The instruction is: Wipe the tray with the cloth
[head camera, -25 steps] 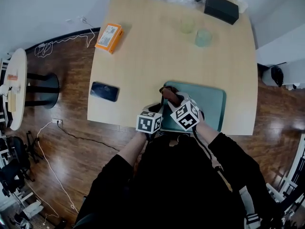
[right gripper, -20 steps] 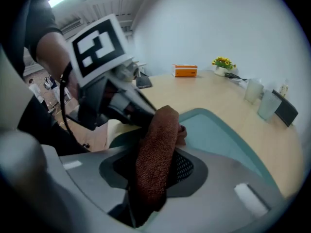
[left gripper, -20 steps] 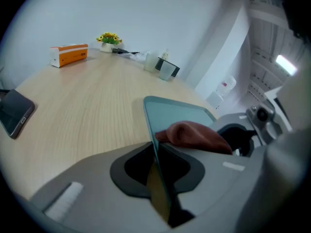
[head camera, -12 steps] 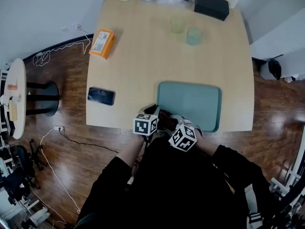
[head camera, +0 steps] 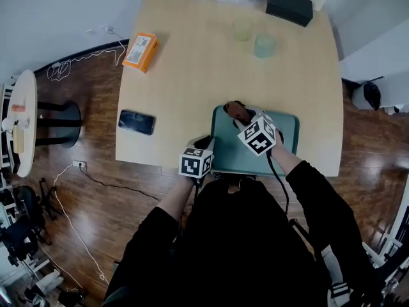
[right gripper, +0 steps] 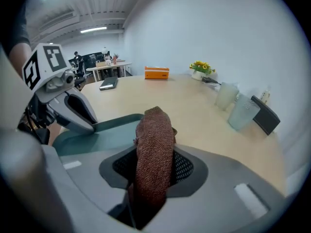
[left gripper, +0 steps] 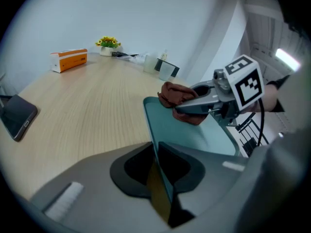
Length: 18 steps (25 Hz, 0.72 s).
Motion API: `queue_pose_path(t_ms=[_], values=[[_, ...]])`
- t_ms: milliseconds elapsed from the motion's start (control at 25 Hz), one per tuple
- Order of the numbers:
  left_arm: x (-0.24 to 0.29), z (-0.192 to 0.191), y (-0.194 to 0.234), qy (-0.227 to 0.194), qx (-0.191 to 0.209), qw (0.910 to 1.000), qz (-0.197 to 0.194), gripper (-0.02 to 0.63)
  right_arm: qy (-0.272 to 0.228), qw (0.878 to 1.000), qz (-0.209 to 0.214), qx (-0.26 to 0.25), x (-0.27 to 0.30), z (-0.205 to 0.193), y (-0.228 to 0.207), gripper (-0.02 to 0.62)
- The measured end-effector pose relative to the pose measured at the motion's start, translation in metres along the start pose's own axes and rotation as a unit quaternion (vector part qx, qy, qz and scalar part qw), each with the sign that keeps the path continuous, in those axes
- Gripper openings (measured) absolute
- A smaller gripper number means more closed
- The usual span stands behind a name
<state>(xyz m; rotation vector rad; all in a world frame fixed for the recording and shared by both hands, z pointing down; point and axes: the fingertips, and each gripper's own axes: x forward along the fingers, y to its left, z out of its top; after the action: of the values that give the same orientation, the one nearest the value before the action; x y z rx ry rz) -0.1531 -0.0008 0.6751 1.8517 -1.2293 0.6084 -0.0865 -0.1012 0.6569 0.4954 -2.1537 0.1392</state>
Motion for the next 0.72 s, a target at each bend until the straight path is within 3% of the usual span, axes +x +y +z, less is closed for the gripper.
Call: queue_pose_path(t_ms=[240, 600, 720], values=[[-0.001, -0.002, 0.002, 0.000, 0.003, 1.0000, 0.004, 0.020, -0.004, 1.000, 0.022, -0.001, -0.008, -0.008, 0.025, 0.138], [-0.001, 0.000, 0.004, -0.002, 0.005, 1.0000, 0.005, 0.020, -0.008, 0.992, 0.120, -0.038, -0.055, -0.053, 0.145, 0.138], [-0.002, -0.001, 0.004, -0.003, 0.005, 1.0000, 0.007, 0.020, -0.010, 0.991, 0.125, -0.042, -0.061, -0.064, 0.164, 0.137]])
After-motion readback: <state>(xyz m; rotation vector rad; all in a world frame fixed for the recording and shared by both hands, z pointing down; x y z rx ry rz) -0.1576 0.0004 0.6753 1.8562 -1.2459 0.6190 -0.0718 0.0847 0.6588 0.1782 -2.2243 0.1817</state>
